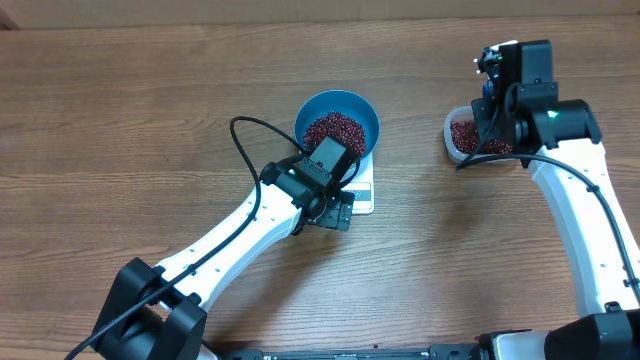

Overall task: Scoop item into bowl and weigh 150g on scale
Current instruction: 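Lift the scoop and carry it left over the teal bowl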

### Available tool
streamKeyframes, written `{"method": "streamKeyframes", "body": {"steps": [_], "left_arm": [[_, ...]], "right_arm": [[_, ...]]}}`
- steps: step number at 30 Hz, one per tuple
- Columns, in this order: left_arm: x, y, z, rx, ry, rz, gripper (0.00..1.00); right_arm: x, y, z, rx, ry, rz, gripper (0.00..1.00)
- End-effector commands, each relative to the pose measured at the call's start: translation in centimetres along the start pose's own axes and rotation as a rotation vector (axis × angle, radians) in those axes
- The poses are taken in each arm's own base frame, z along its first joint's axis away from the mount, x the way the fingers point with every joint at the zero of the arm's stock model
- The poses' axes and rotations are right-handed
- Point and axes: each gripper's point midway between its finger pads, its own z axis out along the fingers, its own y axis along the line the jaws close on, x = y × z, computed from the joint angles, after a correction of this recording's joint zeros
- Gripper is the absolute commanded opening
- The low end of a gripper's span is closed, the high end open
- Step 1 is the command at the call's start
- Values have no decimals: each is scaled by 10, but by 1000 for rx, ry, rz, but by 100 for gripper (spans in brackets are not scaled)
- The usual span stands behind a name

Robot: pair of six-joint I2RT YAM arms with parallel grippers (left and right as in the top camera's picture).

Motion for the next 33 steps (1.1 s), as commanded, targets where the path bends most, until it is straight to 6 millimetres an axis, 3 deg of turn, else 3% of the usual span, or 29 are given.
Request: {"method": "streamKeyframes", "body": {"steps": [1, 11, 13, 15, 19, 22, 28, 33], "left_arm": [[-2, 3, -3, -8, -15, 20, 100], [-2, 3, -3, -8, -15, 20, 99], [-2, 3, -3, -8, -15, 20, 100], [-2, 3, -3, -8, -15, 20, 100], [-2, 3, -3, -8, -15, 20, 99], [-2, 3, -3, -8, -15, 20, 100], [-2, 3, -3, -8, -15, 20, 100], [-2, 3, -3, -8, -15, 20, 99]], "right_arm": [[-11, -21, -17, 105, -37, -6, 4], [-14, -18, -17, 90, -51, -2, 4], [-22, -7, -16, 19, -91, 71, 4], [-34, 20, -19, -145, -141, 108, 4], [-54, 71, -42, -478, -233, 116, 4], [-73, 100, -77, -704, -304, 117, 4], [-109, 108, -117, -769, -456, 75, 4], [-112, 130, -128, -788, -502, -30, 4]]}}
